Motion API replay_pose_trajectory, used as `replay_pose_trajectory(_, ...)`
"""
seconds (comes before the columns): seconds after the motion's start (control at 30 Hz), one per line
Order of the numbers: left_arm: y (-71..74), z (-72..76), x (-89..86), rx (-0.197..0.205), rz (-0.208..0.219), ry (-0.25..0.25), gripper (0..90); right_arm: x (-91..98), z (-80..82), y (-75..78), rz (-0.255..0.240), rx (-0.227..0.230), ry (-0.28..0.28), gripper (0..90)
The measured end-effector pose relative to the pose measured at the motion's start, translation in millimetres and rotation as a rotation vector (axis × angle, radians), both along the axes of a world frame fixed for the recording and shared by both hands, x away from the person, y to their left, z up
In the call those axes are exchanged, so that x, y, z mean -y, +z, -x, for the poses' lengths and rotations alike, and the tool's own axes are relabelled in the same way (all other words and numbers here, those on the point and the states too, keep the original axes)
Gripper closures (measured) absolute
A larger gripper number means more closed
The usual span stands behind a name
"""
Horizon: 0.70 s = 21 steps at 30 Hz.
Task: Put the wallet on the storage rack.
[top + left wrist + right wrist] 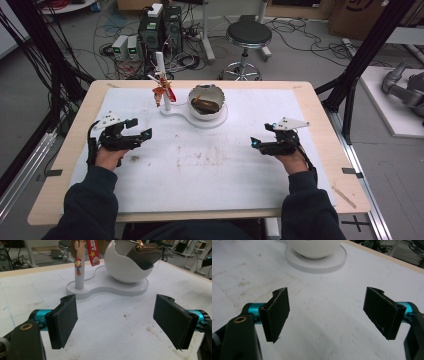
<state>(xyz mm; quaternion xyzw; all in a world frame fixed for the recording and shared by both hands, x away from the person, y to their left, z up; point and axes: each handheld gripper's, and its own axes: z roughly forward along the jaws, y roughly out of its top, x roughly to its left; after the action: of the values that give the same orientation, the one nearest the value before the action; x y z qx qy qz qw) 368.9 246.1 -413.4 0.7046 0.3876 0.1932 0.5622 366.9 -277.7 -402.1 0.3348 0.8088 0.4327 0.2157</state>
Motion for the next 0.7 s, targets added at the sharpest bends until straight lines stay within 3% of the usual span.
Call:
replay_pose_trajectory(0.03, 0.3, 0.2, -0.1, 0.002, 0.002, -0.002, 19.5, 5.6, 6.2, -1.2, 0.022, 0.008, -0.022, 21.4)
replay_pose_trajectory(0.13, 1.3, 0.7, -0.8, 0.011, 0.016, 0.002, 19.5, 11.2, 11.4, -2.4, 0.011, 0.018, -0.042, 21.4)
replay_pose_trajectory(0.2, 1.5, 0.5, -0.6, 0.014, 0.031, 0.003, 19.4, 17.6, 14.7, -3.0, -0.010, 0.027, -0.052, 21.4)
replay_pose_trajectory(0.33, 0.4, -0.2, 1.9, 0.009, 0.019, 0.001, 19.4, 31.3, 15.5, -1.9, -0.058, 0.044, -0.101, 21.4)
replay_pose_trajectory(0.7, 0.5, 2.4, 4.7, 0.012, 0.013, -0.004, 20.1, 36.2, 12.7, -3.1, -0.075, 0.045, -0.123, 21.4)
